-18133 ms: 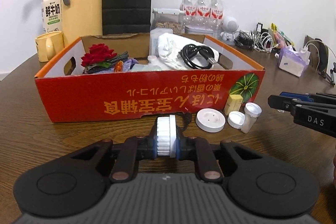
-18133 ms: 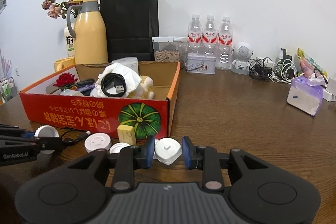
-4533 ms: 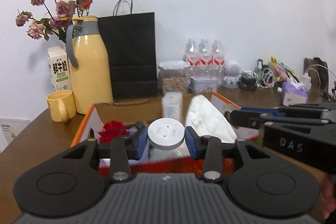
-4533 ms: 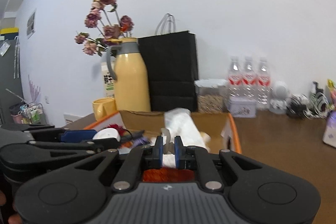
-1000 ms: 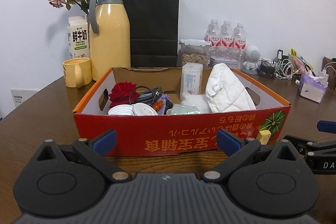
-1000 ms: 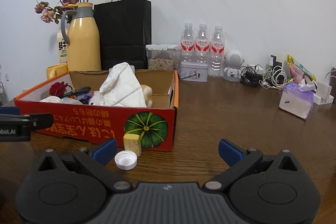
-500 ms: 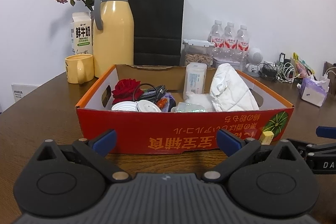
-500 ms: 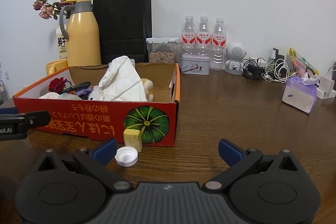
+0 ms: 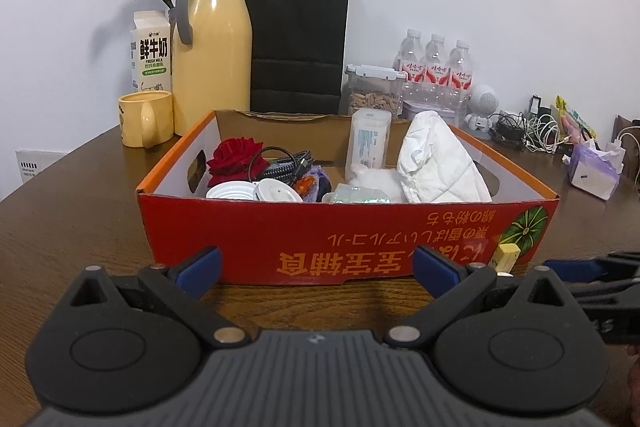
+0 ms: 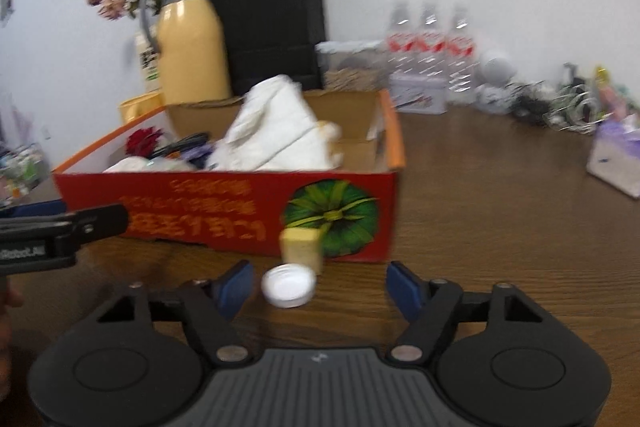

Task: Organize objects
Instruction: 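Grasp the white cap with right gripper while left gripper grasps the yellow block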

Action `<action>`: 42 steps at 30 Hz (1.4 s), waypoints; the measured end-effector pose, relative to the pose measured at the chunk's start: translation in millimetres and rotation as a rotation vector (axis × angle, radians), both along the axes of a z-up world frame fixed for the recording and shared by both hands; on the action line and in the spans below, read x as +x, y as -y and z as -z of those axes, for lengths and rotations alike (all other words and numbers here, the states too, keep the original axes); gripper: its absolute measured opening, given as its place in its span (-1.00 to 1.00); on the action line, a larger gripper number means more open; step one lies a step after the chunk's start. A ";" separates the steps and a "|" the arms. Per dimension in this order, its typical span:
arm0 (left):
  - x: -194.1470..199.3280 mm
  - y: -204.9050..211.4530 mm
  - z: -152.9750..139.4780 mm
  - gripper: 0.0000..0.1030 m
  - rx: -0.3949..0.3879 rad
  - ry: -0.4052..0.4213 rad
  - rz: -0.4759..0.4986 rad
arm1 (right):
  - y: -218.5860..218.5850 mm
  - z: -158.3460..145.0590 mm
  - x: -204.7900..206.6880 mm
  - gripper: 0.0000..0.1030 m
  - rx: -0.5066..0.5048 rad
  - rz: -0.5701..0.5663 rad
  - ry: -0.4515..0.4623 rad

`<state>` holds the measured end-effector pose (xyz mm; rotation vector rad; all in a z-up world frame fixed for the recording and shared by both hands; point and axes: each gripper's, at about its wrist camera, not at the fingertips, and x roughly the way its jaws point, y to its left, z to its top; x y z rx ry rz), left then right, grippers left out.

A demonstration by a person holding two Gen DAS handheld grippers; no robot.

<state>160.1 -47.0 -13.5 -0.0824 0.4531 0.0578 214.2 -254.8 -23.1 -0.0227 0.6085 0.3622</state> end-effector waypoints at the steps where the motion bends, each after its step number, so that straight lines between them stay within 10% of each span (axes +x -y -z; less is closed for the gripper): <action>1: 0.0 0.0 0.1 1.00 -0.001 0.000 0.000 | -4.4 1.5 2.4 0.06 -0.010 -0.005 -0.018; 5: 0.0 -0.2 0.4 1.00 -0.002 -0.002 0.001 | -13.4 3.0 4.9 -0.47 -0.022 -0.004 -0.031; 33: 29.1 118.0 7.2 1.00 0.080 -0.090 0.082 | 69.5 -12.9 -12.0 -0.47 0.033 0.157 0.214; 42: 48.6 139.9 10.4 0.24 0.046 -0.115 0.044 | 78.4 -13.7 -17.4 -0.47 0.096 0.152 0.237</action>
